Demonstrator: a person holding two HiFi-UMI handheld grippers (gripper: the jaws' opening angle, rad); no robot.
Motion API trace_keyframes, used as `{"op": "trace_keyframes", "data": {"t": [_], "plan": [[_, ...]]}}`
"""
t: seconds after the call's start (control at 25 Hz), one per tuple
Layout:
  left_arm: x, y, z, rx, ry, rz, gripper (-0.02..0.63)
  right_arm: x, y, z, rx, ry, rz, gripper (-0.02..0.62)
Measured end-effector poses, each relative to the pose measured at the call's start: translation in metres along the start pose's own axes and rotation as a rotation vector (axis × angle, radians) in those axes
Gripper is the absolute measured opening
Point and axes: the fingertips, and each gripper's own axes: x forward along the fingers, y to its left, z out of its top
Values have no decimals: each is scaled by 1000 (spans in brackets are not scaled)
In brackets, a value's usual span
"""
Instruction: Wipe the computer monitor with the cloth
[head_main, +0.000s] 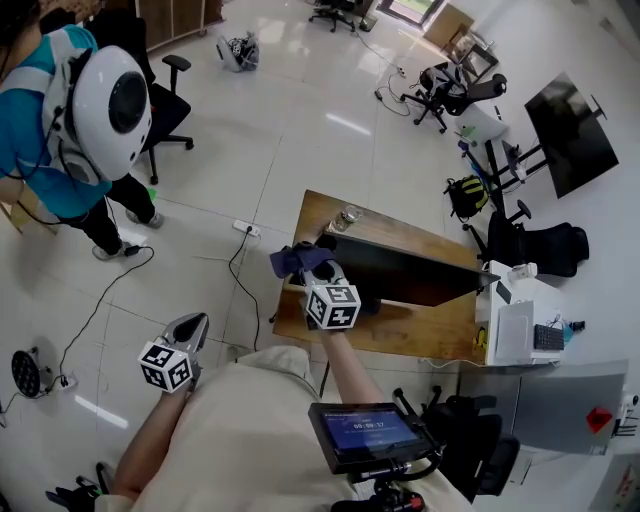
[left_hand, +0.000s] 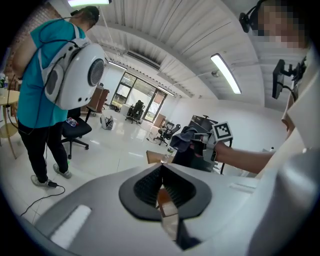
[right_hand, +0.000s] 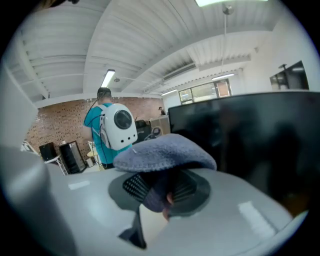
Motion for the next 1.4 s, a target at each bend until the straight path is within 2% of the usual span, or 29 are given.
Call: {"op": "trace_keyframes", "data": {"t": [0.64, 0.96, 1.4], "plan": [[8, -18, -1, 14, -12, -5, 0, -25, 16, 74, -35, -129, 32, 83], [38, -49, 3, 63, 23, -17, 0, -36, 16, 82, -107, -142, 91, 83], [94, -102, 11, 121, 78, -44, 0, -67, -37, 92, -184, -114, 128, 83]]}}
